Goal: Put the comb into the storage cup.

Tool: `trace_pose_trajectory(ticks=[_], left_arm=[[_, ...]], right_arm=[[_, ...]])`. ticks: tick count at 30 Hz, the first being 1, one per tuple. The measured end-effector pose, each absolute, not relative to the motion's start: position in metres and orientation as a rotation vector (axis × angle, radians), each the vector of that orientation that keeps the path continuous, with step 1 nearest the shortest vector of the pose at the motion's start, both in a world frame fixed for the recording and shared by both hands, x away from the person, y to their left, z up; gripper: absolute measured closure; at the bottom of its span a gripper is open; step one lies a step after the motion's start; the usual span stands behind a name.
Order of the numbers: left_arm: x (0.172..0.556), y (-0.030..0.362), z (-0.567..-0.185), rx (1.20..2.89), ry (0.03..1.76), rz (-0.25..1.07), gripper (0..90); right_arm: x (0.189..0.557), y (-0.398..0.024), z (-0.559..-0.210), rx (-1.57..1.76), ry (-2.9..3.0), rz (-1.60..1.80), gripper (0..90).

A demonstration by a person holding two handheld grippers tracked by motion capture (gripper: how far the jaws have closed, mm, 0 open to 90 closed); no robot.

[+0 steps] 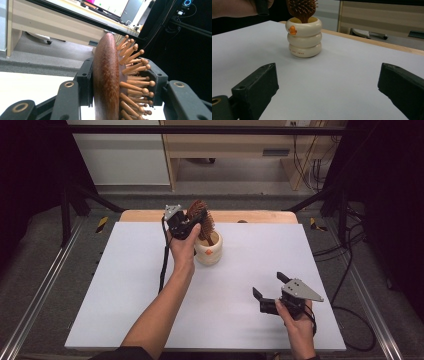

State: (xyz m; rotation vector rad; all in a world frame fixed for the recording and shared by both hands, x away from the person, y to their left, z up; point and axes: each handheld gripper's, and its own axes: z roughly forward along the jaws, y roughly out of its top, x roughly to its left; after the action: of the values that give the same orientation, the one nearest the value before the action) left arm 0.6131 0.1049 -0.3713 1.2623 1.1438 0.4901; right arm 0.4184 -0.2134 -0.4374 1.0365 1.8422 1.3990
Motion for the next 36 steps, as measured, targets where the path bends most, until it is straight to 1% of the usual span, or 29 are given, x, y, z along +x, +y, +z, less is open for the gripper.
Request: trace_pose_trajectory(ticks=[36], left_arm=[[0.6139,0.1107,-0.3743,1.252,1.146,0.475,49.8]], right_arm=[[0.4189,-0.2122,-0.4383,1.039,1.854,1.403,3.2]])
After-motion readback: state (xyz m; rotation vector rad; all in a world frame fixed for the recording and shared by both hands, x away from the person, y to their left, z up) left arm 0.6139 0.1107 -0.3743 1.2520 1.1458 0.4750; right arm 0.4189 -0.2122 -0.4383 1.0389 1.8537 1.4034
